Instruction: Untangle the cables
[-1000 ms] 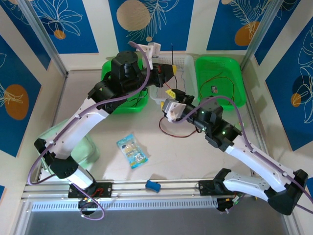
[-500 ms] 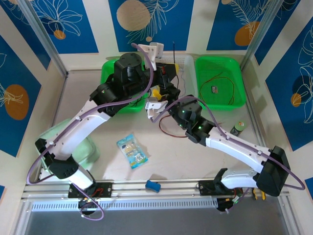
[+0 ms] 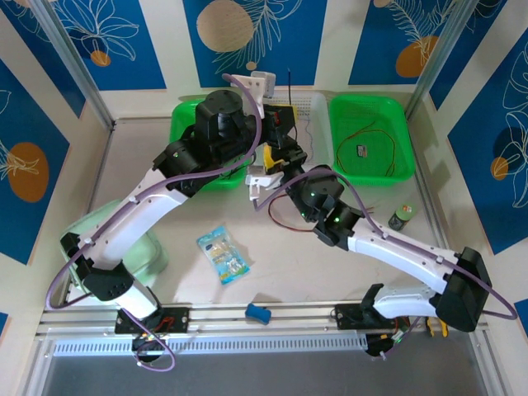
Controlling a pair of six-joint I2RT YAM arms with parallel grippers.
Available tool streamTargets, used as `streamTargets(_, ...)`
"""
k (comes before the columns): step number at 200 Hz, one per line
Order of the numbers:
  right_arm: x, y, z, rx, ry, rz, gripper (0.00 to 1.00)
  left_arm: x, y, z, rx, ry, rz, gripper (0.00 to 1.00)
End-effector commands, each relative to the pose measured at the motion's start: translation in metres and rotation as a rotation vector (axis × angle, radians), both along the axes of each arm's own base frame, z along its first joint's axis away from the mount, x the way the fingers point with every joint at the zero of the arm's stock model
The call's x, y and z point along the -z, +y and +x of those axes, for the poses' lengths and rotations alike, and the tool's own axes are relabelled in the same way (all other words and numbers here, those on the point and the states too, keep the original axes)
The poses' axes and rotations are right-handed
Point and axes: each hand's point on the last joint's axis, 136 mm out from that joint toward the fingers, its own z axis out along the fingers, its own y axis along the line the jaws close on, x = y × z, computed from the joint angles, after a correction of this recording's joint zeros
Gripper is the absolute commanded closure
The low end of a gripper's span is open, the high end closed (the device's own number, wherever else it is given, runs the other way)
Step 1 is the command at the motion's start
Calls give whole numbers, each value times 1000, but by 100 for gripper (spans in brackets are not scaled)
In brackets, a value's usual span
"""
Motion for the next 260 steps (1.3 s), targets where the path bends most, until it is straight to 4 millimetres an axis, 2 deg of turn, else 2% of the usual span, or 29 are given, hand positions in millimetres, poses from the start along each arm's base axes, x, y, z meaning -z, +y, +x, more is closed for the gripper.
streamTargets(1, 13, -10, -8, -2, 104, 24, 48, -13, 3, -2, -16, -44, 5, 100)
streamTargets(27, 22, -23, -2, 59, 132, 17, 48, -10, 0, -1, -12, -39, 10, 100)
streamTargets(60, 23, -38, 7, 113, 157, 38, 48, -7, -4, 0, -9, -39, 23, 100)
streamTargets(90, 20, -58, 22, 184, 161, 84, 48, -5, -8, -2, -7, -43, 34, 100)
streamTargets(136, 16, -74, 40, 240, 120, 111, 51, -2, -13, -5, -8, -51, 47, 100)
streamTargets(182, 7, -78, 48, 239, -35, 47, 54, 0, -21, -8, 3, -52, 54, 100)
streamTargets(214, 1, -76, 43, 197, -153, -7, 54, 2, -24, -10, 8, -51, 61, 100)
streamTargets(236, 1, -75, 39, 175, -196, -39, 52, 2, -24, -10, 6, -53, 61, 100)
streamTargets(260, 2, -82, 40, 183, -185, -45, 52, 3, -25, -10, 4, -56, 65, 100)
